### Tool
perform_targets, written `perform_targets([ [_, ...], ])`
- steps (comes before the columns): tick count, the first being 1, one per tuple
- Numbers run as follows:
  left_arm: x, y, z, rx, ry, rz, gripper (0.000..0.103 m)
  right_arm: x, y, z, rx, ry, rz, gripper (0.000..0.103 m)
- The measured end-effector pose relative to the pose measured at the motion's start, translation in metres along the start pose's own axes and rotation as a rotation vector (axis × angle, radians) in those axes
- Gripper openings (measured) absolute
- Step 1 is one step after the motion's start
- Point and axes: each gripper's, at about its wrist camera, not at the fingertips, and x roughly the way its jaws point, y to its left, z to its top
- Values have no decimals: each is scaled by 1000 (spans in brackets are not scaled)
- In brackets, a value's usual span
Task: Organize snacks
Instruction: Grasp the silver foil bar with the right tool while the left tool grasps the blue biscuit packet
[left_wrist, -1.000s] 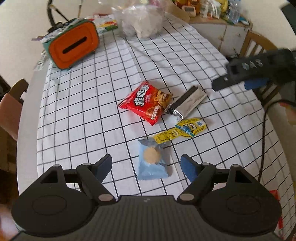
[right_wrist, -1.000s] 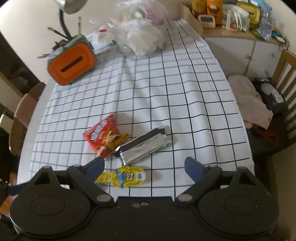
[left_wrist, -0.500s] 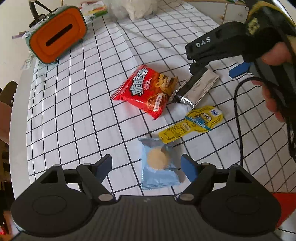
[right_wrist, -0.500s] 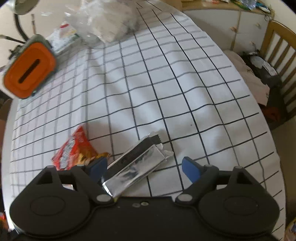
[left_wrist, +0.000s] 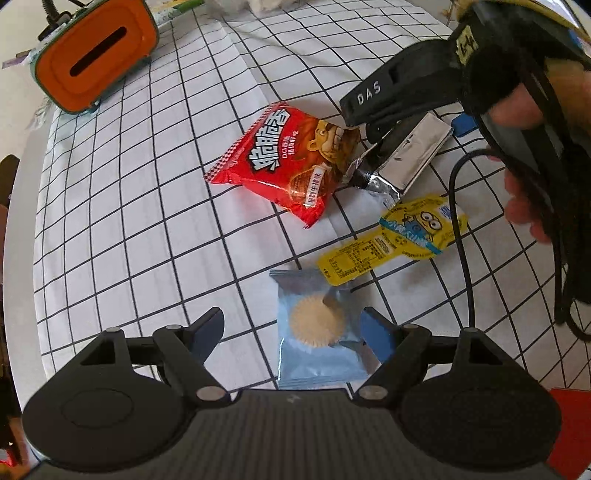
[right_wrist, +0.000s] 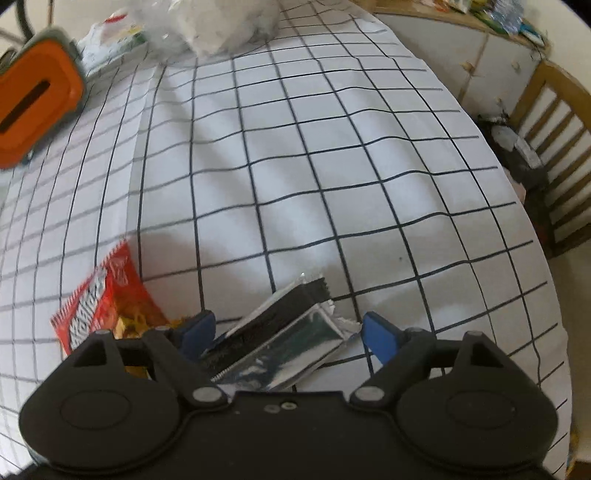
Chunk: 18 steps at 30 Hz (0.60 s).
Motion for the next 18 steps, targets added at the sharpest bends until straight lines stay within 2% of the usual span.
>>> perform_targets([
  [3,7,-3,2,3,9,8,81,-3,3,-6,-58,-22,-17,87],
  [7,18,-7,0,13,30,36,81,-3,1,-14,-108,-7,-24,87],
  [13,23,-6,-2,-12,22,29,77,-9,-11,-28,-159,3,-20,87],
  [16,23,-2,-1,-40,20,-3,69,-13,-18,-36,-178,8,-21,87],
  [18,22,-1,-2,-52,18,-30,59,-14,-21,-40,-194,11,-20,87],
])
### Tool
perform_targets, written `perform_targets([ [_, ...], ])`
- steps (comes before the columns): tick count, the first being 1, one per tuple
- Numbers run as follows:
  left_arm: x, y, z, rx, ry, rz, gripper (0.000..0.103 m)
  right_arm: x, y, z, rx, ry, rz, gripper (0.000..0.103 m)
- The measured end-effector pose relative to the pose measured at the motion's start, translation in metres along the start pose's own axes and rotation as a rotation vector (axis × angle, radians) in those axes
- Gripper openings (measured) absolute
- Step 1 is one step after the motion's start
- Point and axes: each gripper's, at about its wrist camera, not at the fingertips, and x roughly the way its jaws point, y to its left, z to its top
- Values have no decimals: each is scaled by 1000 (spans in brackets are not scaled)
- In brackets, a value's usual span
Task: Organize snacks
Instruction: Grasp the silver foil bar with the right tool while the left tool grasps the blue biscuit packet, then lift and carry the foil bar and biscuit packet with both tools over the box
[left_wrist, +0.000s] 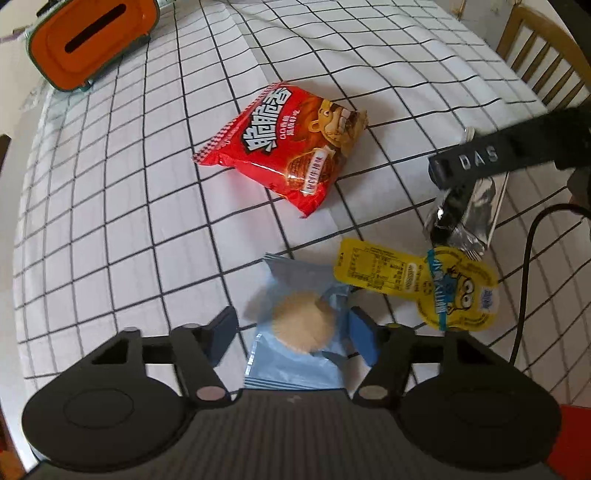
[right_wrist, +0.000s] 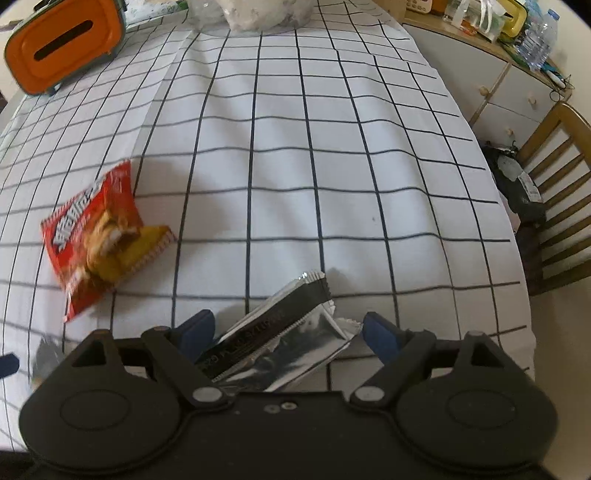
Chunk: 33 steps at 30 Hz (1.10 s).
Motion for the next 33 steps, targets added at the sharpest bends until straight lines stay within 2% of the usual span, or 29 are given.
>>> perform_targets([
  [4,-2,-4,0,4,-8,-9,52,-8,-11,-1,2,-11,13,87],
  [12,-4,-5,-2,-16,-15,-11,47,-12,-29,-2,237,63,127,88],
  [16,-5,-6,-4,-23,-18,-8,47,-5,-14,-7,266,78,76,87],
  [19,-5,-5,-4,-33,-22,-11,46,-5,1,-11,203,54,18,81],
  [22,-6,-4,-5,-44,-22,-18,46,-8,9,-15,140,22,-15,69],
  [24,-6,-1,-6,-60,-20,-22,46,-11,10,-17,99,-3,-3,55],
  [26,-6,4,-8,-76,-19,-21,46,-14,9,-20,73,-27,7,45],
  [33,-10,20,-14,-152,-16,-28,46,-17,-6,-26,48,-59,59,43],
])
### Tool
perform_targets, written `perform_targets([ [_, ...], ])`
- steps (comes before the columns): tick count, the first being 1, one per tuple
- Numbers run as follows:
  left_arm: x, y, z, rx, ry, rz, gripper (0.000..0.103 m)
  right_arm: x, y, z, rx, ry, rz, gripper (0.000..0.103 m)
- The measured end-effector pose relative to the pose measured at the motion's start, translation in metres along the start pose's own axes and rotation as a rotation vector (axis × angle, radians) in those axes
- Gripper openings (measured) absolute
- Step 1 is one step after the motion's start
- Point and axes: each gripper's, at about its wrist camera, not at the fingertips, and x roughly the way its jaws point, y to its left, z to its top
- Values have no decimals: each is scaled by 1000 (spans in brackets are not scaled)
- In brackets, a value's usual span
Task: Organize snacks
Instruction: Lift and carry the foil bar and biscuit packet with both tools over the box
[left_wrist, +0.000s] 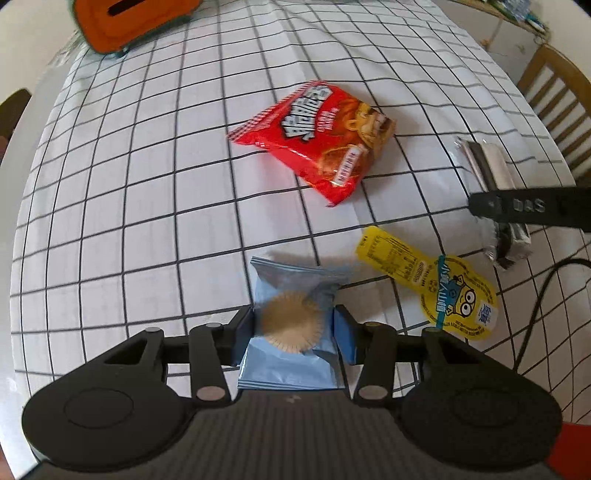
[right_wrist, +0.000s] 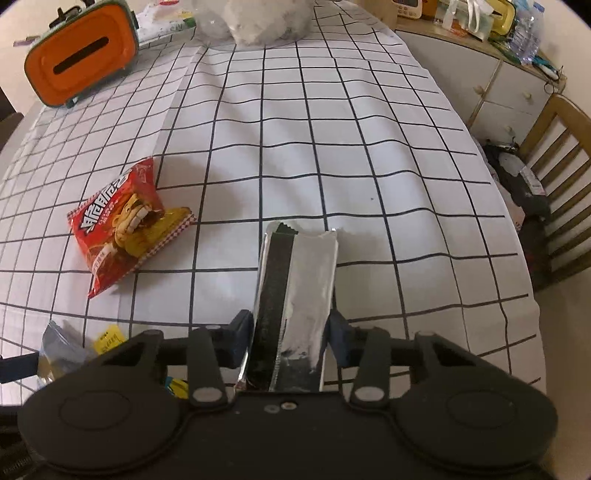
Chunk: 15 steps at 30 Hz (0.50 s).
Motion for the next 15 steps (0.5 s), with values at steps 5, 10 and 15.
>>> perform_targets([
  [5,-13,11,0,-50,-27,-12,46,-19,-7,-4,5,-24,22,41],
  [10,-39,21,2,-90,-73,-19,46,-50,-8,-4,-13,-77,65,41],
  [15,-74,25,-3,-110,-127,-19,46,-91,-8,-5,-41,-129,124,41],
])
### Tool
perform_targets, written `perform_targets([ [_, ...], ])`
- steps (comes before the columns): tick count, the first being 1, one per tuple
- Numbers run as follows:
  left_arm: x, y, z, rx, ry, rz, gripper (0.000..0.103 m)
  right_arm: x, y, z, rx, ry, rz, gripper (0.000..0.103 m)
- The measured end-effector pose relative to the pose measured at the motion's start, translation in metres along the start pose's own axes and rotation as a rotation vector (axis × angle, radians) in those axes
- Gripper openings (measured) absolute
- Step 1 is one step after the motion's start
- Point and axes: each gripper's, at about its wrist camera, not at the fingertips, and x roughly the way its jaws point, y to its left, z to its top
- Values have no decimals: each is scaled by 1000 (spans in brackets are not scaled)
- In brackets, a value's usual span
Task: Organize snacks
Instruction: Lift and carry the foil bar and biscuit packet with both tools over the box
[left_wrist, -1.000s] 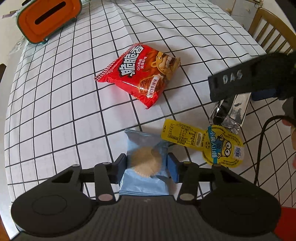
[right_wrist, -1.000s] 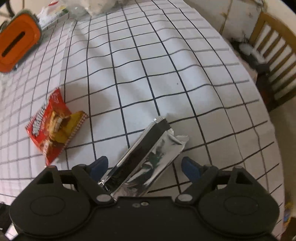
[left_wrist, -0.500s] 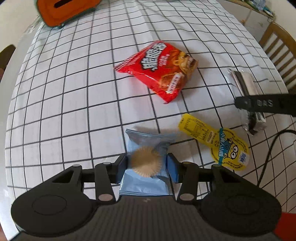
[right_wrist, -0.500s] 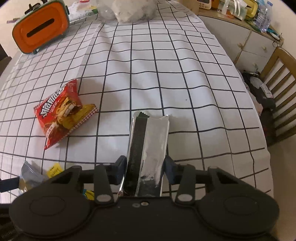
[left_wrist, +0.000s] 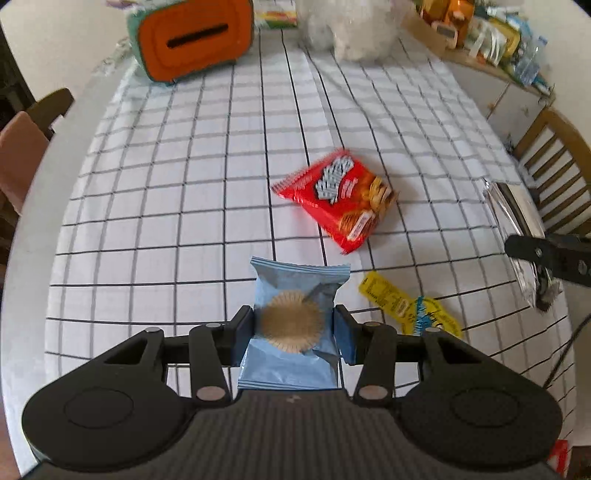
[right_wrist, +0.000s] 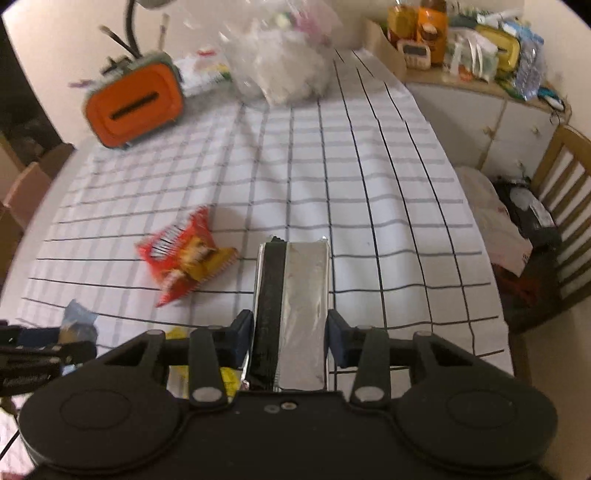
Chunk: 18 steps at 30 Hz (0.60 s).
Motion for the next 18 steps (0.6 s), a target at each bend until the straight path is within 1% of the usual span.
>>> perform_targets([
  [3,-22,-1,-7,-4,-31,5,46,-25,4,-3,-19,-23,32,41],
  [8,-57,-8,-27,-3,-52,-3,46,-68,13,-19,-62,-50,78,41],
  [10,-69,-12,-36,4,-52,4,46,-83,16,-27,-69,-54,93,41],
  [18,-105,-23,-81,35,-29,-35,46,-129,23,-73,-82,-49,141,41],
])
